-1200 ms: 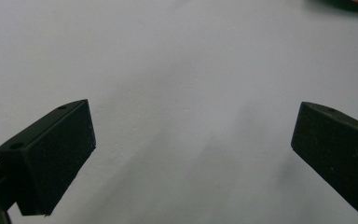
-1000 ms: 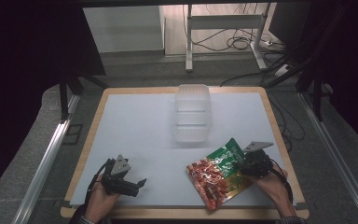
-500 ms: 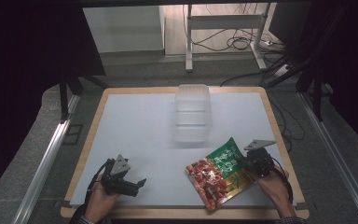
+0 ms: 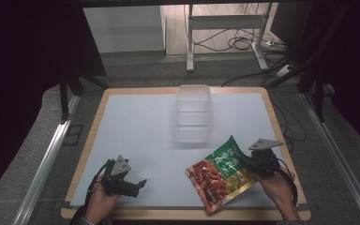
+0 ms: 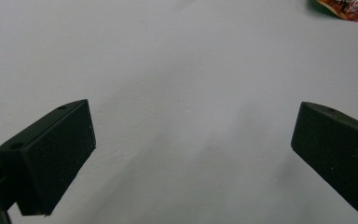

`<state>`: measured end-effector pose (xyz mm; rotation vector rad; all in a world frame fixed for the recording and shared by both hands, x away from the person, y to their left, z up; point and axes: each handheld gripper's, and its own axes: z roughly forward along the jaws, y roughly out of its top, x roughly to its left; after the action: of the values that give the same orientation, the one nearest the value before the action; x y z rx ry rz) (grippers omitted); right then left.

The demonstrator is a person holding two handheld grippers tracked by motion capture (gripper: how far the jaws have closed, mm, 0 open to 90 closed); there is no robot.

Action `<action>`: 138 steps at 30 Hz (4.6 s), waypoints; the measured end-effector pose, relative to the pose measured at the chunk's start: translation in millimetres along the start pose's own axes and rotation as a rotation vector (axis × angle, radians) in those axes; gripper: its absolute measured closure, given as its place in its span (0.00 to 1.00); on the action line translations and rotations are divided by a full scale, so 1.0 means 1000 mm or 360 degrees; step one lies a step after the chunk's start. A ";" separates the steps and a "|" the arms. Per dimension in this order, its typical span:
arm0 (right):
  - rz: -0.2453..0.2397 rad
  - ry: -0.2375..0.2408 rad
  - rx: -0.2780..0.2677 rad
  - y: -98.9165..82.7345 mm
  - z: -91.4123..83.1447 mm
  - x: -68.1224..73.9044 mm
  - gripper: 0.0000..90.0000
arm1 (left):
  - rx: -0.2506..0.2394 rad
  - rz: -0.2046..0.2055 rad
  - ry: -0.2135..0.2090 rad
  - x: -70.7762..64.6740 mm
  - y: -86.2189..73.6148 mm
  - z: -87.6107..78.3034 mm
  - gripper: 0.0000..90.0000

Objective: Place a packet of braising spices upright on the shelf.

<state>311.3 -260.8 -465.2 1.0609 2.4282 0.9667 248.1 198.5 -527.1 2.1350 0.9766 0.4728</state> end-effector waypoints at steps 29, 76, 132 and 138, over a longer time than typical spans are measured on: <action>-0.0197 0.0189 -0.0139 0.087 -0.046 0.043 0.99 | 0.0003 -0.0002 -0.0021 -0.001 0.002 0.000 0.00; -0.0276 0.0159 -0.0238 0.172 -0.088 0.027 0.99 | -0.0015 -0.0041 -0.0050 0.000 0.003 -0.002 0.00; -0.0201 0.0083 -0.0389 0.301 0.020 -0.029 0.99 | -0.0081 -0.0110 -0.0087 0.008 0.003 -0.008 0.00; -0.0208 0.0050 -0.0394 0.305 0.039 -0.039 0.99 | -0.0085 -0.0114 -0.0084 0.009 0.002 -0.008 0.00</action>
<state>517.4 -120.9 -280.5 0.7974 2.2945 1.2081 250.0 208.2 -519.4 2.0477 0.9962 0.4009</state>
